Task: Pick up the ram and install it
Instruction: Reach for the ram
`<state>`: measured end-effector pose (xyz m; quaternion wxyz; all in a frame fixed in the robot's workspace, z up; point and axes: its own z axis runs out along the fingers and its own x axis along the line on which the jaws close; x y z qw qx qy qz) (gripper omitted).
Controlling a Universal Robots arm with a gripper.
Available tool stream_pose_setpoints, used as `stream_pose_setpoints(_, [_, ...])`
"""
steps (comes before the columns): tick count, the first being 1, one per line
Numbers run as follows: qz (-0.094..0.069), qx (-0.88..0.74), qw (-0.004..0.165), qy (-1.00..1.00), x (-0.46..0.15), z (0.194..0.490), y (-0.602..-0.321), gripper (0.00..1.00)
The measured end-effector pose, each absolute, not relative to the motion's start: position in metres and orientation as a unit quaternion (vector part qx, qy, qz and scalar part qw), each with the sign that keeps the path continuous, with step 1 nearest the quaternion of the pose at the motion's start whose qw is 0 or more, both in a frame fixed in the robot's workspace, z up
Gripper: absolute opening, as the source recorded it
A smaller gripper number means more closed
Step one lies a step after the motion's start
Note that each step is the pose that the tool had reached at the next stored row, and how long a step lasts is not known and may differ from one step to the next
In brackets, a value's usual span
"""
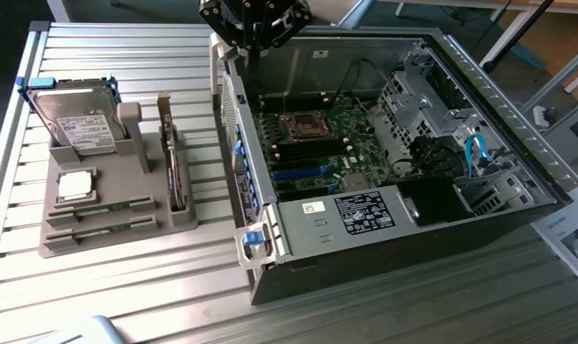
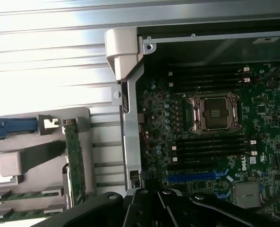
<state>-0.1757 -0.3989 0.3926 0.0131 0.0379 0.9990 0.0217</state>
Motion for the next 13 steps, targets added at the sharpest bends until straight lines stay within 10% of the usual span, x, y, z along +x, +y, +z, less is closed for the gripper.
stream_pose_setpoints(13, [0.022, 0.038, 0.013, 0.999, -0.204, 0.392, -0.399, 0.1])
